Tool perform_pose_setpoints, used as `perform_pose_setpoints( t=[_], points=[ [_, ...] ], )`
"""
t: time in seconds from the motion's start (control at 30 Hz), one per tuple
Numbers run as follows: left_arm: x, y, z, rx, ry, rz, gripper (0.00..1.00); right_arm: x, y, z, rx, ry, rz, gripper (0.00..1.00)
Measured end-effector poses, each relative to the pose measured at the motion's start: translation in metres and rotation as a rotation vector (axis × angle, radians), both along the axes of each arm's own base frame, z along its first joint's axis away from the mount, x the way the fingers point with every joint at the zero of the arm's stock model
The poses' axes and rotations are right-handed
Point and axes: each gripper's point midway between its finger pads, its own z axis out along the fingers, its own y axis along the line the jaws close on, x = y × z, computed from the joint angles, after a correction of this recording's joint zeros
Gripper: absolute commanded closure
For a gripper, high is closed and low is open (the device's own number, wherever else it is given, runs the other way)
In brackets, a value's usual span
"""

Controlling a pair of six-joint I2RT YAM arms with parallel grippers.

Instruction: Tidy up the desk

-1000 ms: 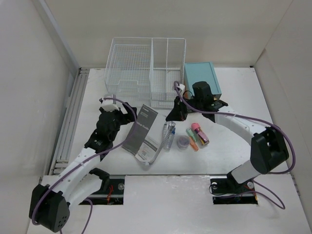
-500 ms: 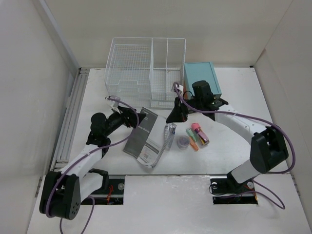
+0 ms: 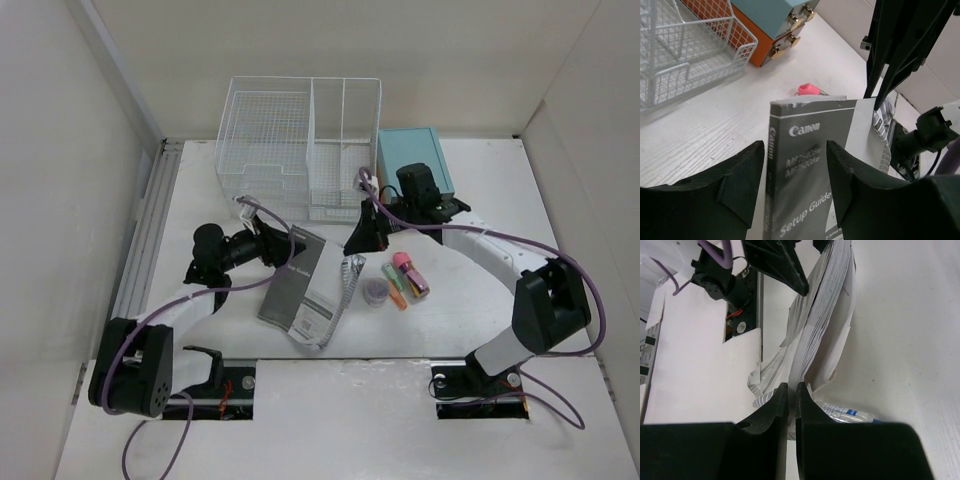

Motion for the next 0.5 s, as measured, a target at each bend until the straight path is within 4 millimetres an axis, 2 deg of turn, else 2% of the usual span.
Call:
perform_pose_setpoints(
  t=[0.3, 0.5],
  points=[
    [-0.007, -0.012, -0.002, -0.014, 0.043, -0.144, 0.57, -0.007, -0.001, 0.005, 0.016, -0.046, 0.106, 1.0],
    [-0.016, -0.022, 0.012, -0.028, 0.036, -0.24, 0.66, -0.007, -0.001, 0.004, 0.003, -0.074, 0.172, 1.0]
  ],
)
